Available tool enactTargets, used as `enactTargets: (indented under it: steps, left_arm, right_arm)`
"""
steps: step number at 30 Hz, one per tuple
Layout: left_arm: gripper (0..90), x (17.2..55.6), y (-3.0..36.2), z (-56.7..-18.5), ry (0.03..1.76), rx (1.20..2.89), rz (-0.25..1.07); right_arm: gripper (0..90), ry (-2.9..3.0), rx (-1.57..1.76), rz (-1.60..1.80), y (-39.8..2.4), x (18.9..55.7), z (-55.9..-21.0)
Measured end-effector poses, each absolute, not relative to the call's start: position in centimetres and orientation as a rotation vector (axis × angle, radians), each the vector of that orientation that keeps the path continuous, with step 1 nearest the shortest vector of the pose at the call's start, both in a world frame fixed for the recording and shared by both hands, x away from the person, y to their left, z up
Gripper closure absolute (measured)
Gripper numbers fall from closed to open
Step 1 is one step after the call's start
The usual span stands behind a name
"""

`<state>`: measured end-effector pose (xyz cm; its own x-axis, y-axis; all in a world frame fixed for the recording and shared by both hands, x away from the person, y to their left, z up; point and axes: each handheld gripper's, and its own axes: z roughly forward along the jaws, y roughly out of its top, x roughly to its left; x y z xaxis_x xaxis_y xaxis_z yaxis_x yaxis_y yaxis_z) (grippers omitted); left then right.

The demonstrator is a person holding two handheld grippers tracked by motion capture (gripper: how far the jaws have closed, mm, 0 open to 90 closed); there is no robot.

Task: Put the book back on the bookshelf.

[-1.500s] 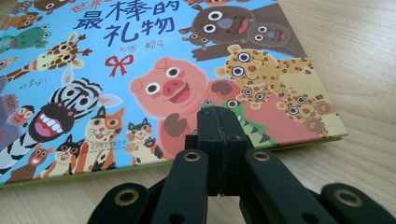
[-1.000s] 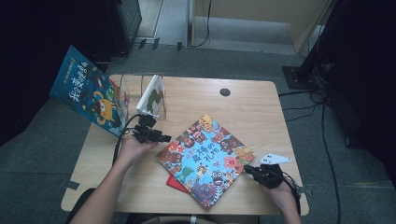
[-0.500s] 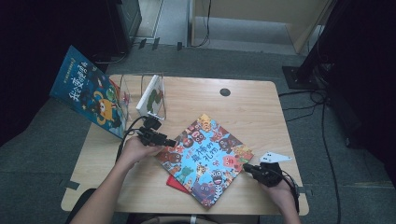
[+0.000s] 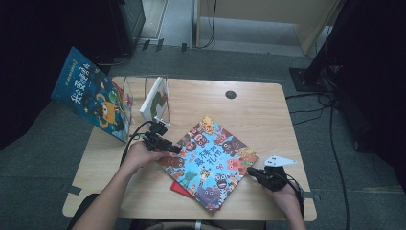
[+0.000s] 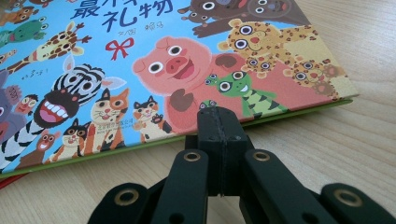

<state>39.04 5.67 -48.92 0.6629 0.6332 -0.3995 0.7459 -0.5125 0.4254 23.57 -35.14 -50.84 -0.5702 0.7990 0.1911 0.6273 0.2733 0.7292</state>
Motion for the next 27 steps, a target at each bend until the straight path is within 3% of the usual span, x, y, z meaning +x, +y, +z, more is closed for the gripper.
enactTargets:
  steps: [9,13,17,27]
  left_arm:
    - [37.4,39.1,5.8,-49.0,1.072,2.293,-0.274]
    - [37.4,39.1,5.8,-49.1,1.073,2.285,-0.276]
    - [37.7,39.1,5.9,-49.1,1.076,2.282,-0.275]
    - [39.9,39.1,5.7,-49.0,1.106,2.279,-0.234]
  right_arm:
    - [90.0,2.310,1.317,1.189,-33.9,24.1,-51.0]
    - [85.4,2.340,1.286,1.182,-33.5,24.1,-51.0]
    - [90.0,2.390,1.249,1.155,-33.1,23.6,-51.1]
    - [90.0,2.385,1.250,1.214,-32.9,23.7,-51.1]
